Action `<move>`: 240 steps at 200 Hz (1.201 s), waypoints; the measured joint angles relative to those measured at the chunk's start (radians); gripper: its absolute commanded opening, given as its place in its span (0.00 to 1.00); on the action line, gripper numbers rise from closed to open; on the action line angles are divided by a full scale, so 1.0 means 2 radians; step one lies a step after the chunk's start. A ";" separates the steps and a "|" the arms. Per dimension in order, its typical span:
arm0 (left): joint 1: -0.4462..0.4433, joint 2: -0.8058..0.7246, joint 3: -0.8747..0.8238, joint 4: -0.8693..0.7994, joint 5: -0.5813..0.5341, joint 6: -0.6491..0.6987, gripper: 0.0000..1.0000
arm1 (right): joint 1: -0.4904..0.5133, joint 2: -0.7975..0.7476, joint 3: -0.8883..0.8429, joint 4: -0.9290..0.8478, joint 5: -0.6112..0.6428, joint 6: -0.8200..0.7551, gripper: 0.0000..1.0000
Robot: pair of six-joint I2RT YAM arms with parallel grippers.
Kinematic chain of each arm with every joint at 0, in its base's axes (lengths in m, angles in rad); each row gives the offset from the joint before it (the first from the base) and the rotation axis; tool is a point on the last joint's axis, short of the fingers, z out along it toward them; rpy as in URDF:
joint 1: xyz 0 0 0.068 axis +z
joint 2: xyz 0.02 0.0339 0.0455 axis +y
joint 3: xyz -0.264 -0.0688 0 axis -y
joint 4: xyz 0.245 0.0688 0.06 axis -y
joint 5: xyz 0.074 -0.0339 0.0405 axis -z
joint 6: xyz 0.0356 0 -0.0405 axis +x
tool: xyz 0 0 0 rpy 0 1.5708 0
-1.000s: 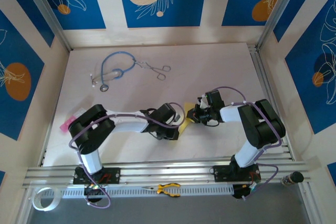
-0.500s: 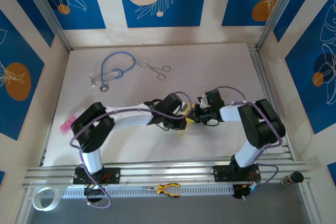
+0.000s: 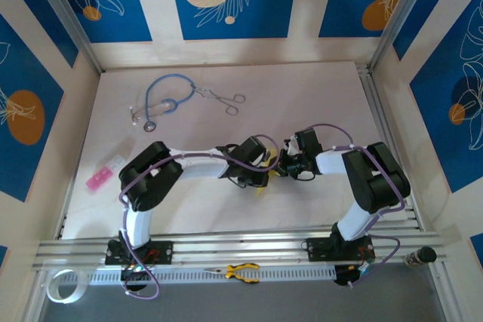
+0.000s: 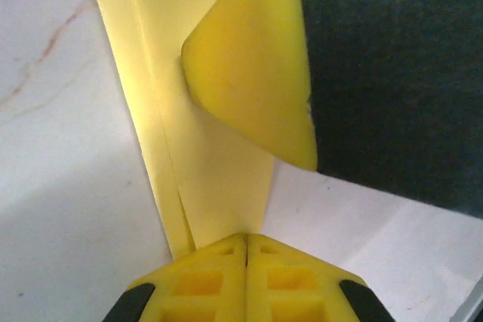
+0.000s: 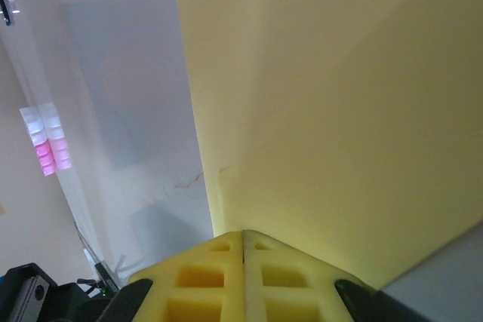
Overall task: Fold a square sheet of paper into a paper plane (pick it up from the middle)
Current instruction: Fold the wing for the fifth time at the center of the table.
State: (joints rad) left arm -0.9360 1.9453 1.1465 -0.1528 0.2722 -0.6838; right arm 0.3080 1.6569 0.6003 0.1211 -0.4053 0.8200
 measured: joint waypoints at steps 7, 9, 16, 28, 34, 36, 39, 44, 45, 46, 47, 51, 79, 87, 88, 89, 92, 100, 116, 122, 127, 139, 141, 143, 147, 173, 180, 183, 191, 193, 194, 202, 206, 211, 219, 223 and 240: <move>0.000 -0.001 -0.006 0.009 0.000 -0.003 0.00 | 0.002 -0.004 0.001 -0.007 0.008 -0.001 0.00; 0.000 -0.002 -0.008 0.013 0.000 -0.005 0.00 | 0.003 -0.006 0.002 -0.010 0.011 -0.002 0.00; 0.000 -0.005 -0.016 0.024 0.001 -0.009 0.00 | 0.006 -0.015 0.002 -0.020 0.023 -0.004 0.00; 0.001 -0.011 -0.033 0.047 0.003 -0.014 0.00 | 0.007 -0.033 0.002 -0.041 0.039 -0.008 0.00; 0.001 -0.013 -0.040 0.057 0.004 -0.019 0.00 | 0.007 -0.043 0.002 -0.049 0.046 -0.010 0.00; 0.001 -0.014 -0.042 0.059 0.004 -0.020 0.00 | 0.006 -0.047 0.002 -0.051 0.048 -0.012 0.00; 0.001 -0.016 -0.046 0.065 0.005 -0.021 0.00 | 0.006 -0.052 0.002 -0.054 0.050 -0.012 0.00; 0.002 -0.017 -0.052 0.073 0.006 -0.024 0.00 | 0.004 -0.062 0.001 -0.055 0.052 -0.013 0.00; 0.002 -0.017 -0.052 0.074 0.006 -0.024 0.00 | 0.004 -0.064 0.001 -0.056 0.053 -0.014 0.00; 0.002 -0.018 -0.054 0.075 0.007 -0.025 0.00 | 0.004 -0.066 0.001 -0.056 0.053 -0.014 0.00; 0.002 -0.018 -0.054 0.076 0.007 -0.024 0.00 | 0.003 -0.067 0.001 -0.056 0.053 -0.014 0.00; 0.002 -0.019 -0.058 0.082 0.007 -0.026 0.00 | 0.002 -0.075 0.000 -0.056 0.054 -0.015 0.00; 0.002 -0.022 -0.071 0.103 0.010 -0.034 0.00 | 0.000 -0.109 -0.012 -0.046 0.044 -0.017 0.00; 0.002 -0.023 -0.072 0.105 0.010 -0.035 0.00 | 0.001 -0.109 -0.016 -0.042 0.039 -0.017 0.00; 0.002 -0.023 -0.072 0.105 0.010 -0.035 0.00 | 0.002 -0.109 -0.017 -0.042 0.039 -0.017 0.00; 0.002 -0.023 -0.072 0.105 0.010 -0.035 0.00 | 0.002 -0.109 -0.018 -0.041 0.038 -0.017 0.00; 0.002 -0.023 -0.072 0.106 0.011 -0.035 0.00 | 0.003 -0.109 -0.020 -0.040 0.037 -0.017 0.00; 0.002 -0.023 -0.072 0.106 0.011 -0.035 0.00 | 0.006 -0.108 -0.025 -0.038 0.033 -0.017 0.00; 0.002 -0.023 -0.072 0.106 0.011 -0.035 0.00 | 0.013 -0.100 -0.036 -0.029 0.023 -0.014 0.00; 0.002 -0.023 -0.072 0.106 0.011 -0.035 0.00 | 0.016 -0.097 -0.039 -0.025 0.018 -0.013 0.00; 0.002 -0.023 -0.072 0.106 0.011 -0.035 0.00 | 0.018 -0.093 -0.041 -0.023 0.015 -0.013 0.00; 0.002 -0.023 -0.072 0.106 0.011 -0.035 0.00 | 0.023 -0.082 -0.046 -0.015 0.010 -0.011 0.00; 0.002 -0.023 -0.072 0.106 0.011 -0.035 0.00 | 0.024 -0.080 -0.046 -0.014 0.010 -0.011 0.00; 0.002 -0.023 -0.072 0.106 0.011 -0.035 0.00 | 0.024 -0.077 -0.047 -0.013 0.009 -0.011 0.00; 0.002 -0.023 -0.072 0.106 0.011 -0.035 0.00 | 0.025 -0.072 -0.047 -0.011 0.008 -0.011 0.00; 0.002 -0.023 -0.072 0.104 0.011 -0.034 0.00 | 0.022 -0.044 -0.052 0.013 -0.006 -0.009 0.00; 0.002 -0.023 -0.072 0.104 0.011 -0.034 0.00 | 0.021 -0.044 -0.053 0.014 -0.007 -0.009 0.00; 0.002 -0.023 -0.072 0.104 0.011 -0.034 0.00 | 0.019 -0.044 -0.053 0.014 -0.006 -0.009 0.00; 0.002 -0.023 -0.072 0.104 0.011 -0.034 0.00 | 0.018 -0.044 -0.053 0.014 -0.005 -0.009 0.00; 0.002 -0.023 -0.072 0.104 0.011 -0.034 0.00 | 0.017 -0.044 -0.054 0.014 -0.006 -0.009 0.00; 0.002 -0.023 -0.072 0.104 0.011 -0.034 0.00 | 0.017 -0.044 -0.054 0.014 -0.005 -0.009 0.00; 0.002 -0.023 -0.072 0.104 0.011 -0.034 0.00 | 0.014 -0.045 -0.055 0.015 -0.006 -0.009 0.00; 0.002 -0.023 -0.072 0.104 0.011 -0.034 0.00 | 0.011 -0.046 -0.056 0.016 -0.006 -0.009 0.00; 0.002 -0.023 -0.072 0.104 0.011 -0.034 0.00 | 0.006 -0.046 -0.056 0.016 -0.006 -0.009 0.00; 0.002 -0.023 -0.072 0.105 0.011 -0.034 0.00 | -0.002 -0.046 -0.056 0.016 -0.006 -0.009 0.00; 0.002 -0.023 -0.072 0.105 0.011 -0.034 0.00 | -0.006 -0.046 -0.056 0.015 -0.007 -0.010 0.00; 0.002 -0.023 -0.072 0.105 0.011 -0.033 0.00 | -0.023 -0.045 -0.047 0.005 0.000 -0.013 0.00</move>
State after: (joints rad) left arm -0.9314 1.8992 1.0023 0.0563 0.2943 -0.7506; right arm 0.2630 1.5677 0.5064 0.1310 -0.4061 0.7933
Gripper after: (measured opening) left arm 0.063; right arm 0.056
